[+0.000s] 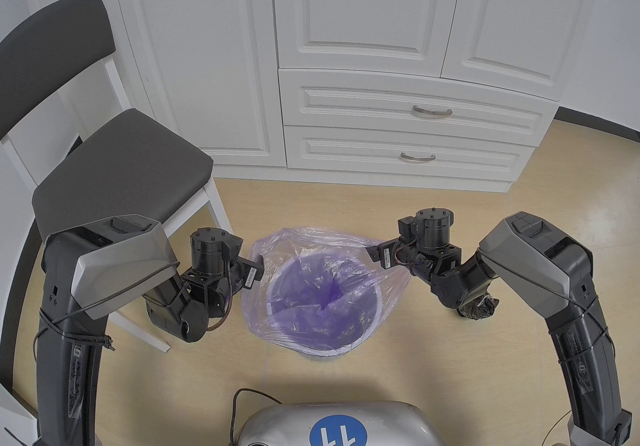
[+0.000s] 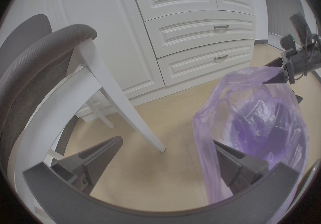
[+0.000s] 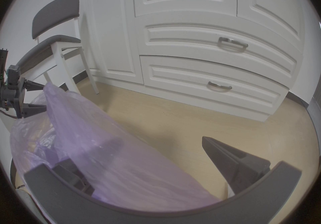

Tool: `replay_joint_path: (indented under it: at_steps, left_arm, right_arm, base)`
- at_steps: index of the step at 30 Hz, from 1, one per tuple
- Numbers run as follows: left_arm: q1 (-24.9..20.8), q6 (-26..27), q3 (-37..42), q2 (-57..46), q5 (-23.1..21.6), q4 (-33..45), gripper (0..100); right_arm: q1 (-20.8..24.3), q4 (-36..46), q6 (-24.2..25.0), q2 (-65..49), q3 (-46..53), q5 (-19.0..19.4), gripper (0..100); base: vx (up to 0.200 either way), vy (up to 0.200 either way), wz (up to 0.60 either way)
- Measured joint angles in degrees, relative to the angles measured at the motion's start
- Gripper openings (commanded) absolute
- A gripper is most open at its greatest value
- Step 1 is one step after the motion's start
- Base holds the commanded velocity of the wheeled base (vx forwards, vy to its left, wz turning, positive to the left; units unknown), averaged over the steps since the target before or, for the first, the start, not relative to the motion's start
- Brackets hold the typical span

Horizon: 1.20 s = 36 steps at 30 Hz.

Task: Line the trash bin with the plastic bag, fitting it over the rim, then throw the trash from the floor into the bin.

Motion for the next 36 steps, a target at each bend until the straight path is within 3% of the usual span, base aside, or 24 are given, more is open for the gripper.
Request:
replay_joint_path:
  at_steps: [9, 18, 28, 36]
  left_arm:
    - [1.07, -0.09, -3.28, 2.83, 0.13, 0.13, 100]
    - [1.29, -0.07, -5.63, 6.36, 0.13, 0.27, 100]
    - [2.23, 0.0, -4.72, 7.08, 0.13, 7.61, 100]
    - [2.84, -0.11, -4.02, 6.36, 0.13, 7.96, 100]
  right_arm:
    - [-0.67, 1.51, 3.72, 4.63, -6.4, -0.11, 100]
    - [-0.85, 2.72, 4.01, 7.61, -9.34, -0.1, 100]
    - [-1.72, 7.2, 5.18, 8.61, -11.33, -0.18, 100]
    - [-2.23, 6.96, 5.33, 8.22, -11.33, -0.13, 100]
  base:
    - [0.0, 0.0, 0.0]
    - [0.0, 0.0, 0.0]
    - [0.0, 0.0, 0.0]
    - [0.0, 0.0, 0.0]
